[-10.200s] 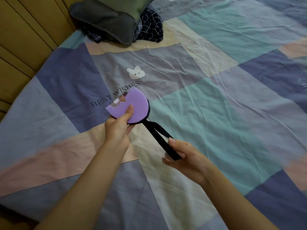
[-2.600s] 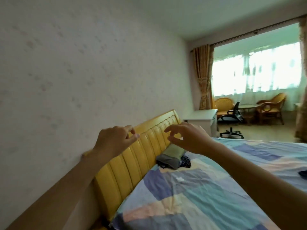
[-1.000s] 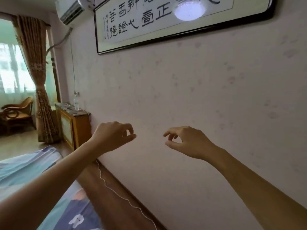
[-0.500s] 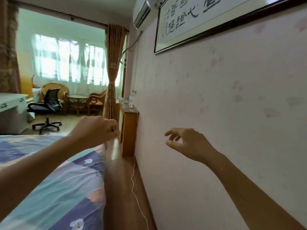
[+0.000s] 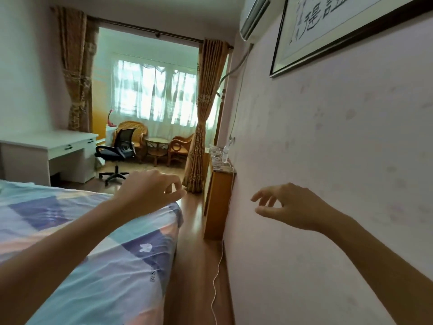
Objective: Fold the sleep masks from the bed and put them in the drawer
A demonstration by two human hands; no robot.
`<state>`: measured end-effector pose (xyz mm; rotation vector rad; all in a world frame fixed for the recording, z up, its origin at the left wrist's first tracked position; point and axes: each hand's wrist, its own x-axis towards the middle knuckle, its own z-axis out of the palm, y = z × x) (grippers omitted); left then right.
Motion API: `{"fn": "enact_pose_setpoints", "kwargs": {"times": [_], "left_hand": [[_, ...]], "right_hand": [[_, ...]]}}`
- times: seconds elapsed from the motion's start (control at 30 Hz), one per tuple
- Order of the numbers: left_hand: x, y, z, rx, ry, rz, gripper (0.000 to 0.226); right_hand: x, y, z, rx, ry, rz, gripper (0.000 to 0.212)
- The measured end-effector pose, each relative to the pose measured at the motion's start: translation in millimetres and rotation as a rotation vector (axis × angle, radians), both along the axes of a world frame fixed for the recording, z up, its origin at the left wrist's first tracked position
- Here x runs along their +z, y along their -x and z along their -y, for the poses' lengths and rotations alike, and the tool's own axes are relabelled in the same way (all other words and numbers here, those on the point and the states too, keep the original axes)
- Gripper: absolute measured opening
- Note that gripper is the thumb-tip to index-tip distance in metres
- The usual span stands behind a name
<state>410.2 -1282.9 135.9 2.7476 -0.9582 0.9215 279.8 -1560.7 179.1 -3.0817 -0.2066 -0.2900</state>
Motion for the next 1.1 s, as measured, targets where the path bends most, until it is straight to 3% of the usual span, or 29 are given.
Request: {"fn": "enact_pose_setpoints", "kwargs": {"times": [0.33,0.57,0.83,0.97,1.1], "left_hand": [[-11.6,-189.0,-4.6,0.289,0.032,-0.095,0.034],[-30.0,-292.0,-75.2,0.556,0.109,-0.157,0.032],[-133.8,-392.1,-167.7,0.931,0.338,-0.245,0.024],[-191.9,-451.1,-175.5,1.083,0.478,-0.411,0.022],[-234.2,-506.5,-175.5,1.132,0.500,-0.575,0.026]], "right_hand": [[-19.4,-299.6,-18.0,0.438,-0.088,0.003,0.028],[-31.2,-484.3,-88.2,0.687,-0.113,-0.052,0.025],[-123.8,-661.1,-228.2,1.049,-0.025,-0.229,0.020],[-169.8,-721.6,-256.0,1.140,0.058,-0.375,0.022],[-194.4,-792.5,-264.5,1.179,0.116,-0.463,0.023]]}}
